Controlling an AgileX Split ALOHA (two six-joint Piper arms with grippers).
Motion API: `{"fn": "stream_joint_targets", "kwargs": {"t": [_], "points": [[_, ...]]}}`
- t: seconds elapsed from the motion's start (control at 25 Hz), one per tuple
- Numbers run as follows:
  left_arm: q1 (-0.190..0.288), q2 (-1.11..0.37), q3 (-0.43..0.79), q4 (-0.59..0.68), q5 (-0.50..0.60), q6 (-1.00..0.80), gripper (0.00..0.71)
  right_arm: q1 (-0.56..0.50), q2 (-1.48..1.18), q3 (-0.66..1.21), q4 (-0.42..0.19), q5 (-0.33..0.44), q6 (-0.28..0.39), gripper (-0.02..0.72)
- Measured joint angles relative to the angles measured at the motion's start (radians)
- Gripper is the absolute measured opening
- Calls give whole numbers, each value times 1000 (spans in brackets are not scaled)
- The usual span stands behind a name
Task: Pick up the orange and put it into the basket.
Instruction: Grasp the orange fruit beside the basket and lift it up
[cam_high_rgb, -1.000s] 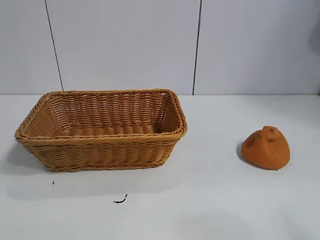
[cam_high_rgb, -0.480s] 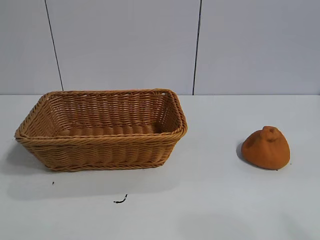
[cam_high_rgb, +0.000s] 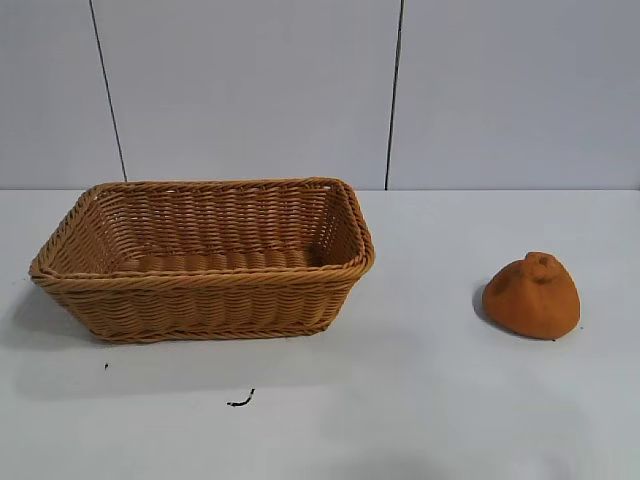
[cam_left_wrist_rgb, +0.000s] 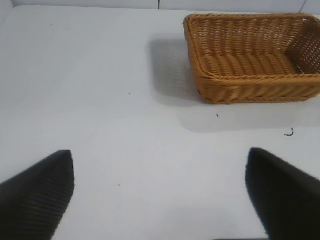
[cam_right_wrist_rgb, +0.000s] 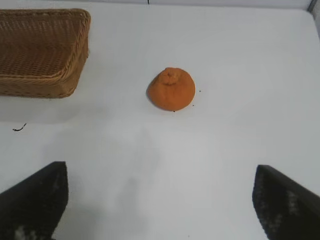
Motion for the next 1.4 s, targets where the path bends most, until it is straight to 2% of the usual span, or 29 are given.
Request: {"fn": "stream_joint_targets", "kwargs": {"t": [0.52, 0.72, 0.96, 1.08, 1.12, 1.2, 1.24, 1.32, 1.4], "points": [[0, 0, 0, 0, 0, 0, 666, 0, 716, -363, 46, -37, -19, 694], [0, 0, 0, 0, 0, 0, 666, 0, 952, -487, 48, -61, 11, 694], [0, 0, 0, 0, 0, 0, 666, 0, 1112, -543, 50, -63, 33, 693], [0, 0, 0, 0, 0, 0, 666, 0, 1140, -543, 50, -58, 37, 661], [0, 0, 0, 0, 0, 0, 666, 0, 1144, -543, 49, -55, 38, 636], [0, 0, 0, 0, 0, 0, 666, 0, 1145, -548, 48, -45, 40, 531], [0, 0, 0, 0, 0, 0, 666, 0, 1146, -554, 48, -25, 40, 429], [0, 0, 0, 0, 0, 0, 666, 0, 1145, -577, 47, 10, 40, 153], [0, 0, 0, 0, 0, 0, 666, 0, 1142, -611, 45, 53, 29, 27]]}}
